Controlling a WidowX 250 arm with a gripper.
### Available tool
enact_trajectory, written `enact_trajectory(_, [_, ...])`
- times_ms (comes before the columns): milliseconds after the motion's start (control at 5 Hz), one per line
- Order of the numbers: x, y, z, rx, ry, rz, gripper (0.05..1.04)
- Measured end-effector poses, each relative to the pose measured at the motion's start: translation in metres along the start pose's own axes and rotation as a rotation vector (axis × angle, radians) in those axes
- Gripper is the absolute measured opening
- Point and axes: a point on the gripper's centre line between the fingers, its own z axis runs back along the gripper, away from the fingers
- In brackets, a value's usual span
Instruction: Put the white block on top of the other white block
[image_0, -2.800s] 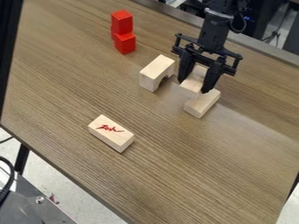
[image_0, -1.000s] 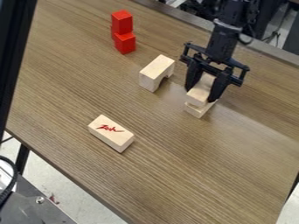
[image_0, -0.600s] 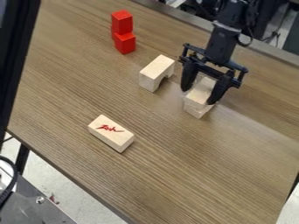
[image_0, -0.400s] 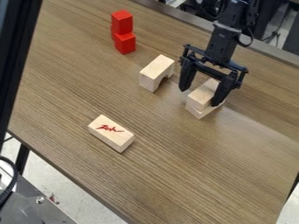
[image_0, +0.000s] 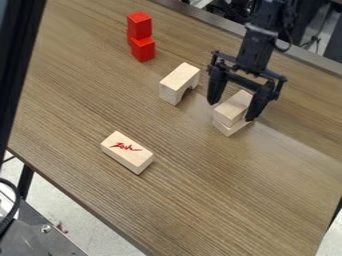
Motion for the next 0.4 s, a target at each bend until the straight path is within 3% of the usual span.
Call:
enact_trajectory(200, [-0.01, 0.001, 0.033, -0.019, -0.092, -0.009, 0.999])
enact_trajectory(400, [-0.027, 0.007, 0.056, -0.027, -0.151, 0.0, 0.999])
